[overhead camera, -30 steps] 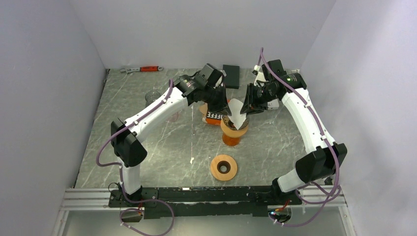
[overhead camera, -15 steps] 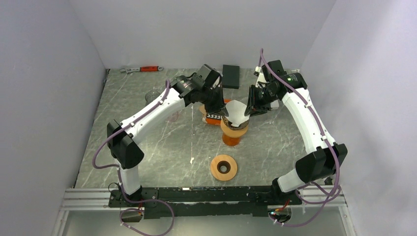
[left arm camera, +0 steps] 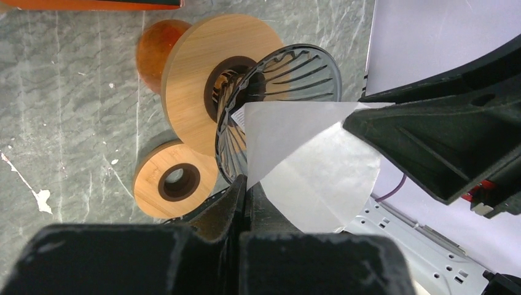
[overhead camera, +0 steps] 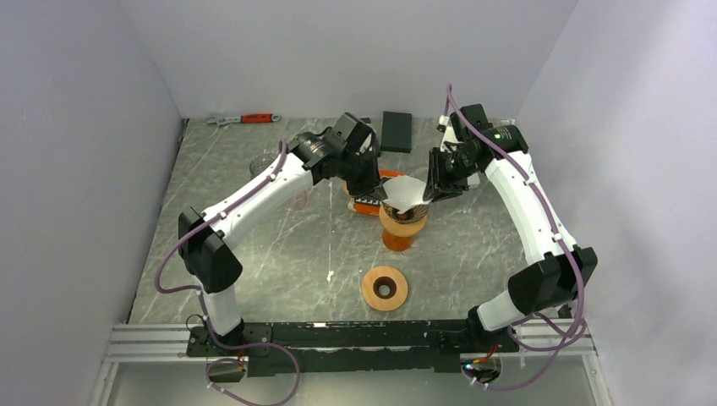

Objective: Place the coffee filter in the dripper

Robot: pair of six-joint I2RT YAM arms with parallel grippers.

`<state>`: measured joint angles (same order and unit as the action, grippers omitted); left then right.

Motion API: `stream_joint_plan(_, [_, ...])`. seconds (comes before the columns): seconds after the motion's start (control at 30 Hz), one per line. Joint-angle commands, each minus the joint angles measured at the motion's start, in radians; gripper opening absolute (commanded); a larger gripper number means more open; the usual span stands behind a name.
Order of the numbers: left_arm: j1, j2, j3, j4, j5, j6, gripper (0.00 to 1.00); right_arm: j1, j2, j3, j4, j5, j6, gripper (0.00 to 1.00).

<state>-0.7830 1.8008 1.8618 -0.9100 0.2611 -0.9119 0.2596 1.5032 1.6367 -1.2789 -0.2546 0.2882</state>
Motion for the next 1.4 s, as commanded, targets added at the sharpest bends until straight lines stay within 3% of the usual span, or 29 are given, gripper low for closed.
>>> stream_joint_plan(0.0, [0.005, -0.032, 0.001, 0.056, 0.029, -0.025, 0.00, 0.003, -0.041, 0.033, 0.025, -0.044, -0.010, 0.32])
stream_joint_plan(0.07, [0.005, -0.017, 0.015, 0.050, 0.039, -0.024, 0.00, 0.000, -0.046, 0.025, 0.045, -0.088, -0.006, 0.37])
stream_joint_plan(0.17, [0.004, -0.004, 0.031, 0.045, 0.044, -0.017, 0.00, -0.002, -0.065, 0.003, 0.083, -0.127, 0.014, 0.53])
stream_joint_plan(0.37, [0.003, 0.012, 0.054, 0.017, 0.030, -0.004, 0.00, -0.005, -0.076, -0.029, 0.111, -0.128, 0.028, 0.65])
stream_joint_plan(0.53, [0.003, 0.036, 0.066, -0.004, 0.046, -0.003, 0.00, -0.006, -0.072, -0.046, 0.105, -0.112, 0.022, 0.67])
stream_joint_plan(0.73, [0.002, 0.043, 0.056, -0.012, 0.045, -0.003, 0.07, -0.008, -0.080, -0.108, 0.124, -0.093, 0.020, 0.65])
stream_joint_plan(1.1, [0.003, 0.012, 0.066, -0.002, 0.018, 0.011, 0.45, -0.010, -0.096, -0.164, 0.155, -0.107, 0.016, 0.65])
stream_joint_plan(1.37, [0.002, -0.032, 0.054, -0.016, -0.037, 0.050, 0.55, -0.023, -0.102, -0.184, 0.186, -0.158, 0.028, 0.70])
